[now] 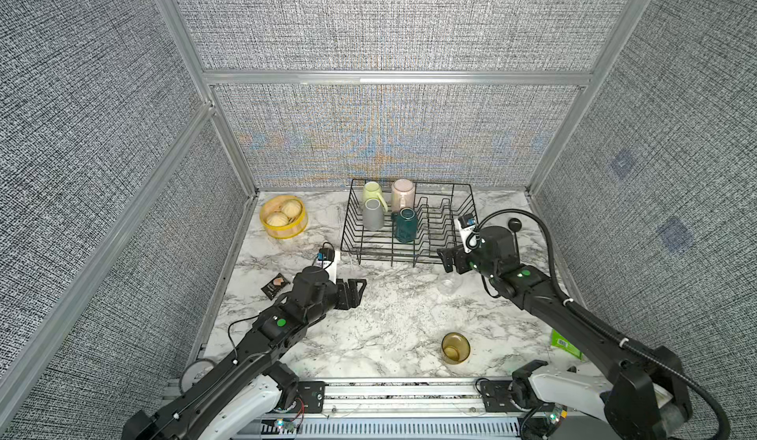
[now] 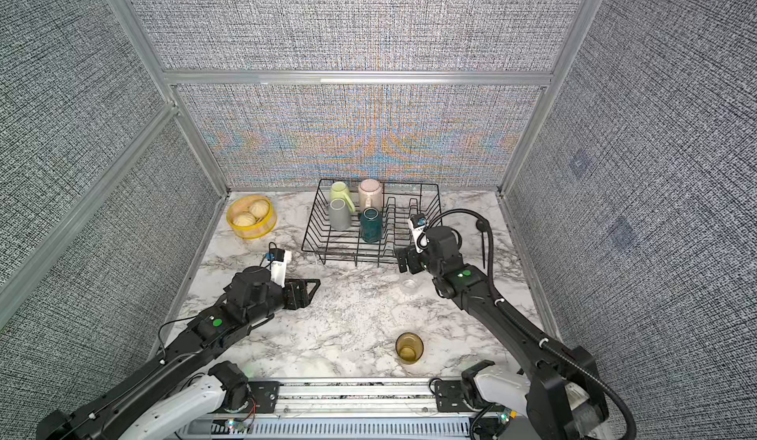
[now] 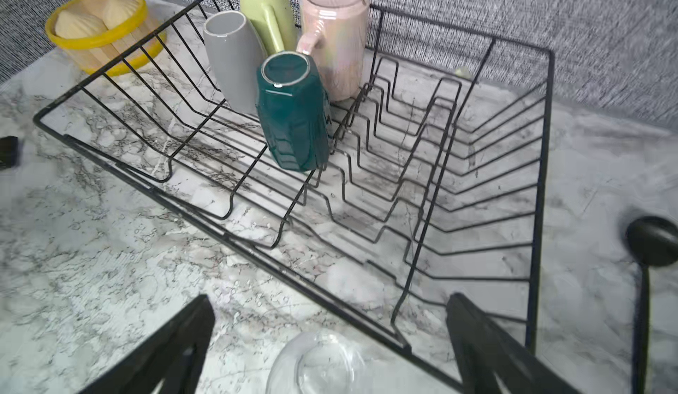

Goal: Load cups into a dish rack
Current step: Pick up the cup from the center of the table.

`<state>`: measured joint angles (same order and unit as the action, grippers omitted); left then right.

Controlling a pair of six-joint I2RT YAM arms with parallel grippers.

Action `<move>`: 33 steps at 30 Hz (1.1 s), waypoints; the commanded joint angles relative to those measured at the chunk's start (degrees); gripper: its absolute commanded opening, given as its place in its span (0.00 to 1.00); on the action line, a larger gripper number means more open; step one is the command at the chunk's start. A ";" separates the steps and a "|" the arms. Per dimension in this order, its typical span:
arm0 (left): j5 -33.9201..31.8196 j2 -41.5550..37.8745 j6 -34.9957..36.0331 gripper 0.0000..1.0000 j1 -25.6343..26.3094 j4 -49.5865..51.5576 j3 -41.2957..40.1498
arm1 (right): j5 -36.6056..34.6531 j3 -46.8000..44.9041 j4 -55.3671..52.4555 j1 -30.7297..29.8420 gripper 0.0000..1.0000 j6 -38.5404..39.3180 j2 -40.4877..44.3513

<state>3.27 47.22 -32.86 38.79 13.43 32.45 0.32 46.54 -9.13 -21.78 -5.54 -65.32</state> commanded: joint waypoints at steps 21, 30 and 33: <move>-10.29 5.16 0.69 0.79 1.38 -3.93 4.18 | 15.90 -1.56 -17.63 7.42 0.61 -20.71 -6.58; -12.88 3.69 -0.36 0.79 1.43 -2.36 4.35 | 13.70 0.58 -16.27 6.58 0.29 -19.42 -13.94; -13.62 2.93 -0.79 0.79 1.38 -1.60 3.94 | 12.89 0.04 -16.28 6.53 0.29 -18.93 -14.22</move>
<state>-8.93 50.74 -33.01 40.18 11.86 36.69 14.70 46.63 -25.15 -15.07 -25.52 -79.31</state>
